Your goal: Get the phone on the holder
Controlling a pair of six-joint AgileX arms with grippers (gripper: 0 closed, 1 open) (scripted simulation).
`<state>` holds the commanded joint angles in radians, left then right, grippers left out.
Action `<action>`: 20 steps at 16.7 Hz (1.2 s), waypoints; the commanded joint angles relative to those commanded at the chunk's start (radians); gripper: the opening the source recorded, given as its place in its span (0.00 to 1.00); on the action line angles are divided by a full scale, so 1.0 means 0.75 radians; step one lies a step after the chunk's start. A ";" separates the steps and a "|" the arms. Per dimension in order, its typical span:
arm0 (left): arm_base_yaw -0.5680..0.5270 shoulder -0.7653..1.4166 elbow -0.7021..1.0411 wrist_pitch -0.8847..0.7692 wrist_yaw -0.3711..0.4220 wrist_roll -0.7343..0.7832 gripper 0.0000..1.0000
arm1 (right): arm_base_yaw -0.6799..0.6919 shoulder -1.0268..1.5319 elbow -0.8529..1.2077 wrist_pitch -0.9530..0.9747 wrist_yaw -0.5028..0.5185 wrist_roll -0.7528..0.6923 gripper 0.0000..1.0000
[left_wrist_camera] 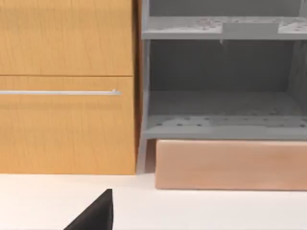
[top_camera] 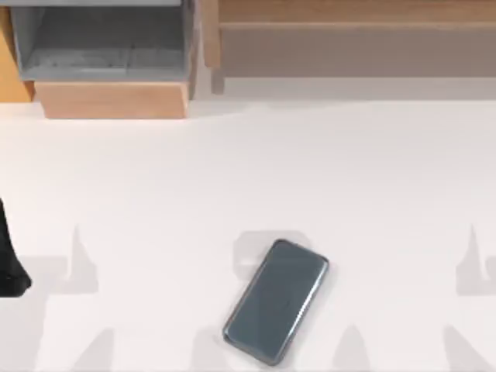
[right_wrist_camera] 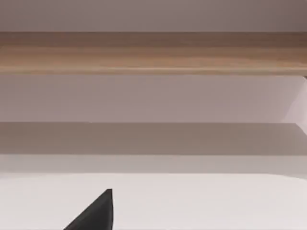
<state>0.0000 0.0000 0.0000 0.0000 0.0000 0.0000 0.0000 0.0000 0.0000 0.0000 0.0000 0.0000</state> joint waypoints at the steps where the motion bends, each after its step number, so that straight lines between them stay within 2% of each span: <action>1: 0.000 0.000 0.000 0.000 0.000 0.000 1.00 | 0.000 0.000 0.000 0.000 0.000 0.000 1.00; 5: 0.000 0.000 0.000 0.000 0.000 0.000 1.00 | 0.025 0.077 0.067 -0.039 -0.001 0.078 1.00; 9: 0.000 0.000 0.000 0.000 0.000 0.000 1.00 | 0.110 0.374 0.278 -0.188 0.006 0.347 1.00; 14: 0.000 0.000 0.000 0.000 0.000 0.000 1.00 | 0.284 1.014 0.633 -0.511 0.027 0.797 1.00; 20: 0.000 0.000 0.000 0.000 0.000 0.000 1.00 | 0.573 1.888 1.099 -0.989 0.043 1.315 1.00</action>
<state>0.0000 0.0000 0.0000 0.0000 0.0000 0.0000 0.4301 1.4158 0.8243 -0.7414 0.0324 0.9866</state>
